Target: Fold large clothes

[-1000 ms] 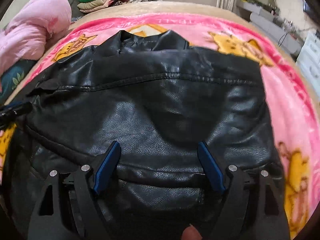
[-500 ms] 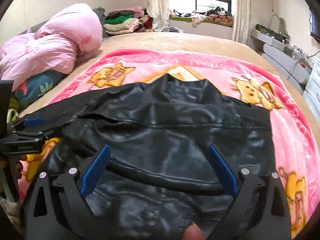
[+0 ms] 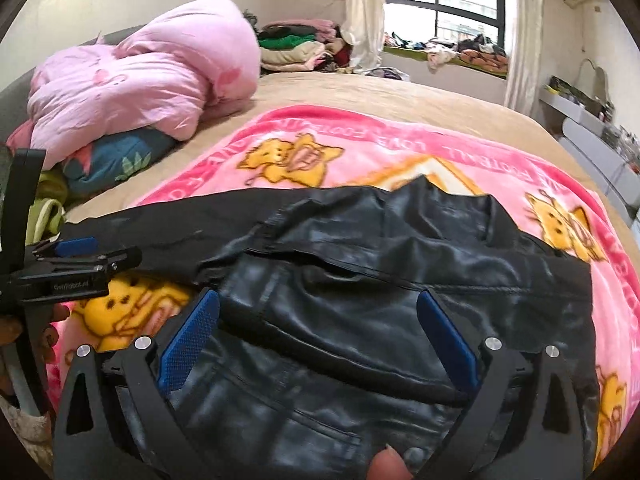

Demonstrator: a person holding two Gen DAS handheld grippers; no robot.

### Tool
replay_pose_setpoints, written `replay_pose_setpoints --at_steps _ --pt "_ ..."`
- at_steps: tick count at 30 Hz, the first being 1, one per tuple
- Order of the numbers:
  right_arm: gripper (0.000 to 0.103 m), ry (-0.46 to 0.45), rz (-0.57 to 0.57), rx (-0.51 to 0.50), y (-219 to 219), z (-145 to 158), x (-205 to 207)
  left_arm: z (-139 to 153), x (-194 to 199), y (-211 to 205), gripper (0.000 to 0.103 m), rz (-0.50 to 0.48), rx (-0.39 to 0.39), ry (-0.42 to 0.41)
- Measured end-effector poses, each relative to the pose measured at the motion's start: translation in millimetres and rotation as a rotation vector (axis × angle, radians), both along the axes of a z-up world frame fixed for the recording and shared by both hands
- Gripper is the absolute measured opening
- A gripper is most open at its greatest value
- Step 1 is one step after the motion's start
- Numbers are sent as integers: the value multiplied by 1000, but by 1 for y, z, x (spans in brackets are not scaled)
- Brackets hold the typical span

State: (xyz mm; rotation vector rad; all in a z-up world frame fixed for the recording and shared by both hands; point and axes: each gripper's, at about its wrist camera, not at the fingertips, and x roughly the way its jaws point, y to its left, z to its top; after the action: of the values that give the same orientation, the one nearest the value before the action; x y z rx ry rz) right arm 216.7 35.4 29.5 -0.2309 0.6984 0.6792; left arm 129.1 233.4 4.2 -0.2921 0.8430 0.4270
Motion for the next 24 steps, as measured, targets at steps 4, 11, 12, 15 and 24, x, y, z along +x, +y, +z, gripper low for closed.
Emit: replay_pose_setpoints --at_steps 4,11,12,15,24 --pt "98 -8 29 -8 22 3 -6 2 -9 22 94 72 -25 -7" --pt "98 -12 73 -25 59 8 -12 -1 -26 57 94 204 -43 -15" --pt "98 -10 78 -29 65 8 -12 -2 -29 61 94 218 -46 -14" --pt "98 -7 93 -27 77 11 -13 -4 -39 77 94 273 -62 -21" --pt "98 15 136 -4 110 16 -21 -27 -74 129 94 466 -244 -60"
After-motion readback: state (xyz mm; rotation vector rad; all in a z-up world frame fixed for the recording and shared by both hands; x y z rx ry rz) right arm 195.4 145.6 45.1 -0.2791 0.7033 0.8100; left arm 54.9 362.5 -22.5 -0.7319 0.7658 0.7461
